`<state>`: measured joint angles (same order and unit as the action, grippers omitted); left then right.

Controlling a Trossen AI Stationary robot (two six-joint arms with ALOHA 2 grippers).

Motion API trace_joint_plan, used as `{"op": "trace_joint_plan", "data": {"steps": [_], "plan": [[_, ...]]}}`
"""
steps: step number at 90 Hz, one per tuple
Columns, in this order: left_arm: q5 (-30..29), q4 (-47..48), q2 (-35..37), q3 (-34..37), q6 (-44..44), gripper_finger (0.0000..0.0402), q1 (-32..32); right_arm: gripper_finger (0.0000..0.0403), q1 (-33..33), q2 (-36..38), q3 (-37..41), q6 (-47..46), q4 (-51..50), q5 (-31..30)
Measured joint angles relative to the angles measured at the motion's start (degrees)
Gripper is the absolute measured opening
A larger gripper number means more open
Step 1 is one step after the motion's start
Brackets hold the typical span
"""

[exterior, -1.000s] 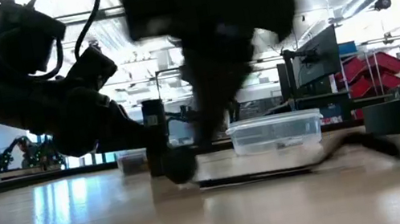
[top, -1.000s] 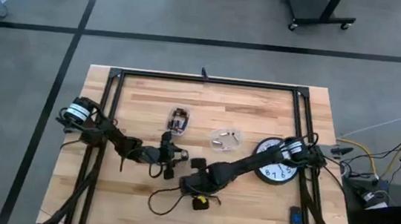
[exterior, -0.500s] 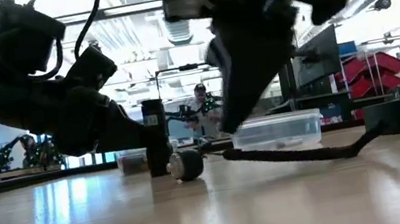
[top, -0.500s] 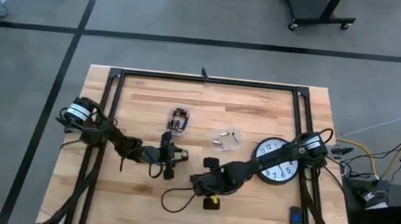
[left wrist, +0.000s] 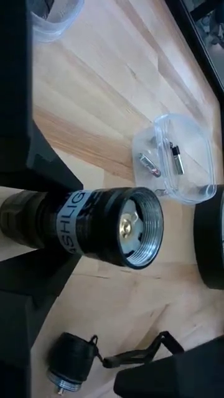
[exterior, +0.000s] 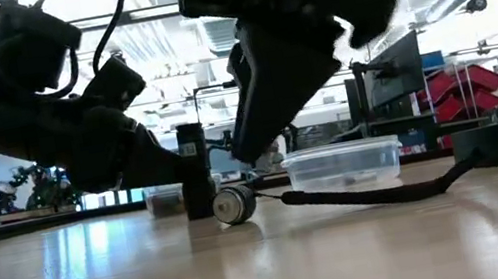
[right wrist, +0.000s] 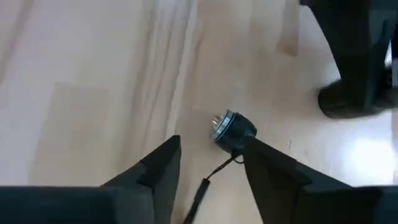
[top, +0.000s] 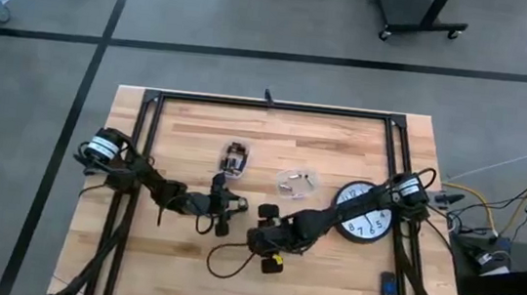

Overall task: Insert battery
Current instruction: Close the black flashlight cover

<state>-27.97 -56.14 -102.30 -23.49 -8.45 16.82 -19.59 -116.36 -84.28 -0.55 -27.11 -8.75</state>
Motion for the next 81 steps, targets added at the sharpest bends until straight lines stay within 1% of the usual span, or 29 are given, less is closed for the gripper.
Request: {"op": "trace_joint_plan", "data": {"steps": [11, 19, 25, 44, 56, 68, 81], "plan": [[0.01, -0.08, 0.00, 0.00, 0.00, 0.0126, 0.00, 0.0174, 0.20, 0.00, 0.23, 10.98, 0.94, 0.13], [0.01, -0.26, 0.00, 0.00, -0.06, 0.0129, 0.00, 0.0177, 0.98, 0.00, 0.36, 16.32, 2.33, 0.57], [0.02, -0.28, 0.00, 0.00, -0.18, 0.0127, 0.00, 0.0176, 2.19, 0.00, 0.75, 19.54, 3.26, 2.50], [0.06, -0.33, 0.02, 0.00, -0.92, 0.0118, 0.00, 0.0167, 5.56, 0.00, 1.43, 27.62, 4.10, 9.43], [2.29, -0.42, 0.02, 0.00, -2.48, 0.0124, 0.00, 0.0164, 7.10, 0.00, 2.32, 31.73, 5.42, 13.40], [3.45, -0.19, 0.04, -0.17, -4.41, 0.0136, 0.00, 0.0164, 7.49, 0.00, 5.13, 35.60, 9.95, 14.83], [3.45, -0.02, 0.07, -0.17, -4.76, 0.0137, 0.00, 0.0169, 8.12, 0.00, 7.91, 37.13, 13.61, 15.36]]}}
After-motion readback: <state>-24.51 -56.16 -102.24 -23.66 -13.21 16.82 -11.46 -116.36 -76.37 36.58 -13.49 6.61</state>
